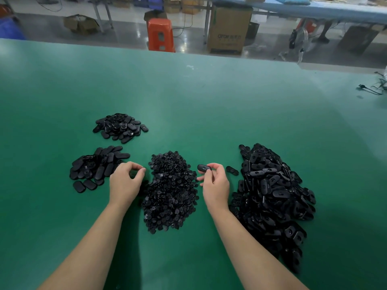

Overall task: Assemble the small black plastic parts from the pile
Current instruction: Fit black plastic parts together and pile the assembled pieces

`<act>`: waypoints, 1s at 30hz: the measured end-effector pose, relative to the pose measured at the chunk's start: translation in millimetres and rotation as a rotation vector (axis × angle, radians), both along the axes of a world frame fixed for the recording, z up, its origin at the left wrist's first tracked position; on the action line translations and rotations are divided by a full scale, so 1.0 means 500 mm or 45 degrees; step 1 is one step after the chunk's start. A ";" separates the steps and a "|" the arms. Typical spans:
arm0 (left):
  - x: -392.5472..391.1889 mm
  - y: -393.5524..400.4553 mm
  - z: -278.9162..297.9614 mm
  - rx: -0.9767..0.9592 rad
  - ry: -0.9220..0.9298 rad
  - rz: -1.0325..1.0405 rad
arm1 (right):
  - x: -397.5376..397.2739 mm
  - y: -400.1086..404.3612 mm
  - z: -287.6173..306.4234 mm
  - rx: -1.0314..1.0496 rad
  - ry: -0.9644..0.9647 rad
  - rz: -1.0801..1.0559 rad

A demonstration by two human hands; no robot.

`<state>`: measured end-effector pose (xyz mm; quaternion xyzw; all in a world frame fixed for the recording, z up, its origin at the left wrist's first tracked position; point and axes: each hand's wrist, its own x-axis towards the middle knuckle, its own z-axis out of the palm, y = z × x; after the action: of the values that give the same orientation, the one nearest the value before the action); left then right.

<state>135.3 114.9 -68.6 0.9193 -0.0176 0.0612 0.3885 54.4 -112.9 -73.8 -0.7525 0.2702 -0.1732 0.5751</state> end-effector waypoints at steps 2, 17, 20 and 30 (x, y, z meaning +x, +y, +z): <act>-0.009 -0.022 0.017 -0.021 -0.066 -0.040 | -0.001 0.000 0.002 -0.012 0.001 0.003; -0.041 -0.282 0.080 -0.346 0.311 -0.217 | 0.000 -0.003 0.003 -0.066 -0.003 -0.053; -0.049 -0.289 0.080 -0.345 0.313 -0.235 | 0.001 -0.004 0.005 -0.070 0.012 -0.060; -0.057 -0.302 0.086 -0.251 0.273 -0.199 | 0.001 -0.006 0.003 -0.076 0.007 -0.055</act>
<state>106.8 -36.1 -25.7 0.8738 -0.0414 -0.0663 0.4800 55.1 -116.0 -72.4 -0.7638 0.2827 -0.1915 0.5477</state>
